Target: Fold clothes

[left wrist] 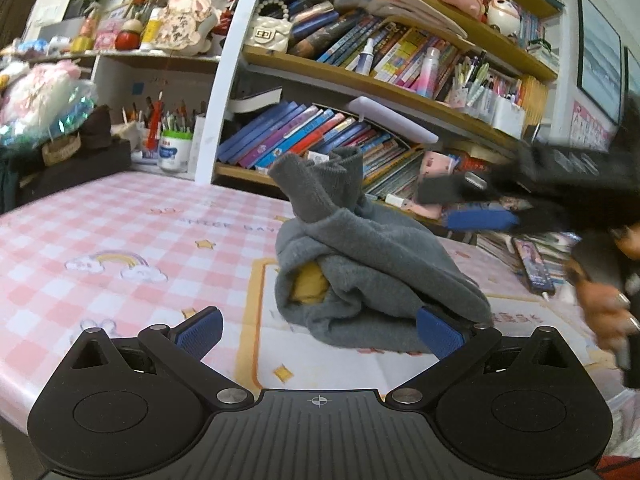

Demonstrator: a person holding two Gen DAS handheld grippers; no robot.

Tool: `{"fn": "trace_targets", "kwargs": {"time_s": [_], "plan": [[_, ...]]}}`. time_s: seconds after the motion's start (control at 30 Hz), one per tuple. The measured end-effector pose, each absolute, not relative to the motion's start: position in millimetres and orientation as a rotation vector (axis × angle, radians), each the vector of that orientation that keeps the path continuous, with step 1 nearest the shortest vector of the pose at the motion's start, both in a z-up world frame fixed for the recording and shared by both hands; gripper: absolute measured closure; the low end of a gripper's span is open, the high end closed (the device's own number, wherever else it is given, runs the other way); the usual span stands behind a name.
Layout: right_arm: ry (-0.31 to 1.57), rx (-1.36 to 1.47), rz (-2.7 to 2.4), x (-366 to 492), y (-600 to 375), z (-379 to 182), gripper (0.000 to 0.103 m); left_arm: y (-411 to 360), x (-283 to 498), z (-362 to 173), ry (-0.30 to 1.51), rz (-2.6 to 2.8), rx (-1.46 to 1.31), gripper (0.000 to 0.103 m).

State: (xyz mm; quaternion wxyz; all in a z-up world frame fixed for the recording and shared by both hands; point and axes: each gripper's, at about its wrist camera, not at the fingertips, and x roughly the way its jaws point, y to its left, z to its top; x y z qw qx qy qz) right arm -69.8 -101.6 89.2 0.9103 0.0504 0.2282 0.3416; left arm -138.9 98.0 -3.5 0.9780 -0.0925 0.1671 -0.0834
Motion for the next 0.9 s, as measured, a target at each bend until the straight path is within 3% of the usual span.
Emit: {"fn": "trace_targets", "kwargs": {"time_s": [0.17,0.53,0.77,0.8,0.87,0.9], "plan": [[0.422,0.143,0.514,-83,-150,66,0.012,97,-122,18,0.308,-0.141,-0.159,0.0],[0.463,0.315,0.413,-75,-174,26,0.011,67,-70,59,0.201,-0.053,-0.011,0.0],[0.465,0.322,0.404,-77,-168,23,0.012,85,-20,60,0.274,0.011,-0.022,0.004],[0.463,0.327,0.401,-76,-168,24,0.012,89,-15,59,0.307,-0.019,-0.052,0.011],[0.468,0.335,0.397,-74,-169,24,0.012,99,-5,56,0.384,-0.11,-0.121,0.047],[0.471,0.336,0.398,-74,-169,23,0.012,105,-2,56,0.413,-0.152,-0.159,0.075]]}}
